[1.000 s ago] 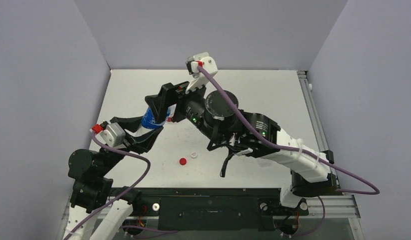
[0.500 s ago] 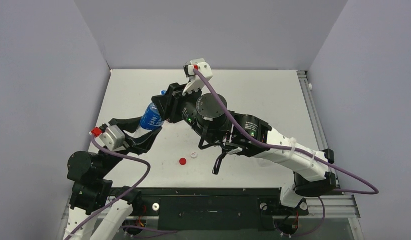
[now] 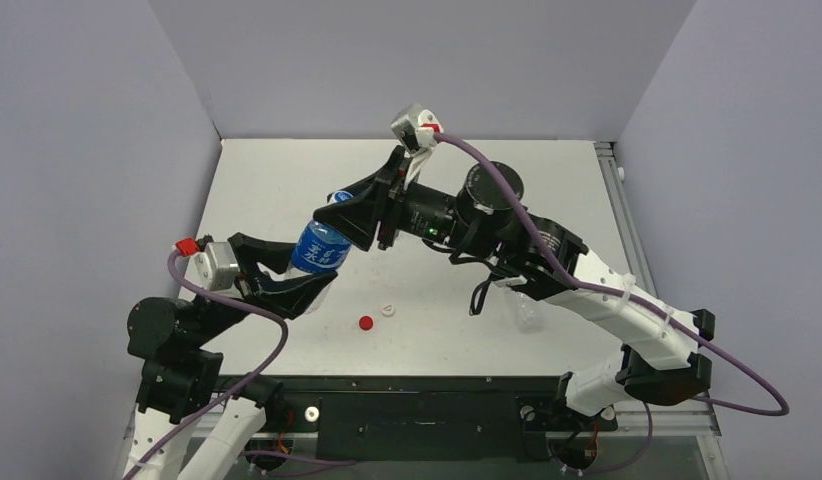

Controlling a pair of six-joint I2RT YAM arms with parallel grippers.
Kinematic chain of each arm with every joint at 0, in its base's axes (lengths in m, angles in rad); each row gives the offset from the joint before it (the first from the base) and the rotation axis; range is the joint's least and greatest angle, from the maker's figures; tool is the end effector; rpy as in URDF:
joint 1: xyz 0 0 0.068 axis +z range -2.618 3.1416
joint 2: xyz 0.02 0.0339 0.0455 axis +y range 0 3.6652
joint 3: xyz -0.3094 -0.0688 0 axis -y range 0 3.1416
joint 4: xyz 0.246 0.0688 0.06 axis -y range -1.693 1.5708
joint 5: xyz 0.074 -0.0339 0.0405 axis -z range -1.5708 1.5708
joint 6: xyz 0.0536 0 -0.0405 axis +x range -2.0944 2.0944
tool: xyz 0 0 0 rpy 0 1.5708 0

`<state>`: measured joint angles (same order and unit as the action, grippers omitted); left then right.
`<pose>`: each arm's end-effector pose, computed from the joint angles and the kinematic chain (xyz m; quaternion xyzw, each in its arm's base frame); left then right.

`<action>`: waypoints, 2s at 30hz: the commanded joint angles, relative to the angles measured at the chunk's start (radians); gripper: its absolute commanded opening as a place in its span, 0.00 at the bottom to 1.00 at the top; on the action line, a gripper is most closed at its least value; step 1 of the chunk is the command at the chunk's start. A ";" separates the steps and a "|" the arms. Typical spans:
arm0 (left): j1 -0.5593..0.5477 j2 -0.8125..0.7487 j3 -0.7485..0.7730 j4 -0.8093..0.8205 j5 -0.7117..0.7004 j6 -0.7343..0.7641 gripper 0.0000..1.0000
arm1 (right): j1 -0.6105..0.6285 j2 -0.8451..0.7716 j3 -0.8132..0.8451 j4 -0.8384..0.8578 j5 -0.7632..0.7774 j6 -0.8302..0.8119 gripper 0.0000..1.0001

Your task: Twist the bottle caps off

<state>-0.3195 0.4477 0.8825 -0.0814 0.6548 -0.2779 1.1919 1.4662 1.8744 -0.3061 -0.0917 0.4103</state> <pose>0.0355 -0.0461 0.4458 0.2750 0.5358 -0.4043 0.6883 0.1125 0.2958 0.5869 -0.2865 0.6060 0.5539 0.4940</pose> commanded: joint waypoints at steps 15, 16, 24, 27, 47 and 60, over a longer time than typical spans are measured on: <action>-0.003 0.075 0.102 0.158 0.299 -0.381 0.02 | -0.002 -0.079 0.058 0.123 -0.436 -0.121 0.72; -0.003 0.073 0.102 0.143 0.285 -0.338 0.01 | 0.000 -0.082 0.064 0.077 -0.310 -0.122 0.76; -0.003 0.037 0.063 0.084 0.050 0.017 0.02 | 0.096 -0.103 0.082 -0.082 0.346 -0.035 0.81; -0.003 0.028 0.039 0.050 -0.041 0.120 0.02 | 0.137 -0.023 0.169 -0.170 0.526 -0.005 0.82; -0.003 -0.031 -0.055 0.049 -0.176 0.336 0.02 | 0.121 0.140 0.300 -0.190 0.611 0.098 0.60; -0.003 -0.019 -0.060 0.056 -0.185 0.320 0.02 | 0.106 0.144 0.279 -0.176 0.450 0.120 0.61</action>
<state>-0.3206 0.4236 0.8165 -0.0639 0.4858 0.0422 1.2972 1.6318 2.1532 -0.5102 0.4107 0.5167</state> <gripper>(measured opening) 0.457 0.619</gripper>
